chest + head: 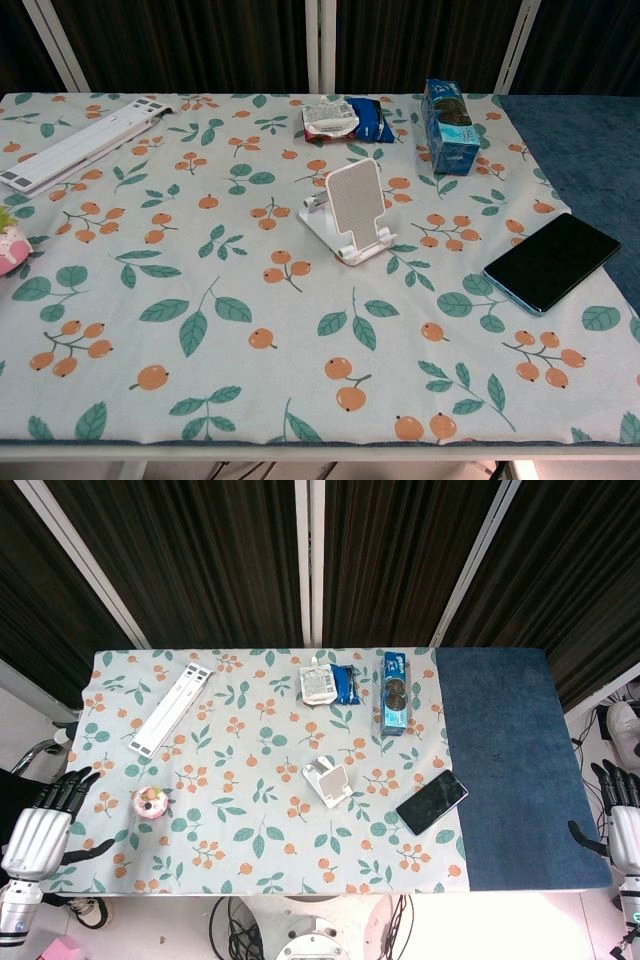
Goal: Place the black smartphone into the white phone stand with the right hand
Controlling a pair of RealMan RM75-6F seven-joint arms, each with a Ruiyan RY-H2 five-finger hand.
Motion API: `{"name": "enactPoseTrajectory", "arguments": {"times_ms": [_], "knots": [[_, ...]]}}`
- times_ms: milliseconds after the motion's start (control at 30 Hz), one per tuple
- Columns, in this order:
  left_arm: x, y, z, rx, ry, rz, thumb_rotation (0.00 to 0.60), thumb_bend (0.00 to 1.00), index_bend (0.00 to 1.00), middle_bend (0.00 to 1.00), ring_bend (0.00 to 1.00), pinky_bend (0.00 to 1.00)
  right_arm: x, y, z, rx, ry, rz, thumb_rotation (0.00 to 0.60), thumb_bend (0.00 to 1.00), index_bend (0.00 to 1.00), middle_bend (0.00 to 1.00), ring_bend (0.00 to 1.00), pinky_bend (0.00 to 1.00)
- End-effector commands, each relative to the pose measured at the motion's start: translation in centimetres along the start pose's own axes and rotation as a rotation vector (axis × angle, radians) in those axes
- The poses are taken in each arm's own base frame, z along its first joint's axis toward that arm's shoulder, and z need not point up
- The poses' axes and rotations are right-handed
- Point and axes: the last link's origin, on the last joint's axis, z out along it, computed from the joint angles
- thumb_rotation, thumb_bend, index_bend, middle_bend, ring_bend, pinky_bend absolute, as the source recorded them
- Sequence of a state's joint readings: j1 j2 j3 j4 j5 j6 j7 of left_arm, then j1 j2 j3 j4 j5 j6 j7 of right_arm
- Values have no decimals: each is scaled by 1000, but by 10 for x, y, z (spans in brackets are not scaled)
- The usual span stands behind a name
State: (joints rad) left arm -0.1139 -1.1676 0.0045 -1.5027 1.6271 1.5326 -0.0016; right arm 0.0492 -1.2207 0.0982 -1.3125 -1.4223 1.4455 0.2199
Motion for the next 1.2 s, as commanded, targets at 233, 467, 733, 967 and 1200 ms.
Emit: {"name": "enactPoseTrajectory", "arguments": {"times_ms": [233,467,733,967,1200], "knots": [[0,2,0,-3,1,2,476,0,96,70,91,212,1,0,1,3,-2,-14,600,152,0,0,0,0],[2,3,2,-8,3,5,478,0,96,70,90,211,6,-5,5,33,-8,-54,600,153,0,0,0,0],[3,2,2,-3,3,11,478,0,96,70,91,212,2,-41,45,148,-74,-247,600,151,0,0,0,0],[1,-2,0,1,-7,11,480,0,95,70,91,211,-17,-85,75,319,-218,-406,600,128,0,0,0,0],[1,-4,-2,6,-9,6,478,0,97,70,90,212,-40,-120,89,484,-353,-517,600,39,0,0,0,0]]}}
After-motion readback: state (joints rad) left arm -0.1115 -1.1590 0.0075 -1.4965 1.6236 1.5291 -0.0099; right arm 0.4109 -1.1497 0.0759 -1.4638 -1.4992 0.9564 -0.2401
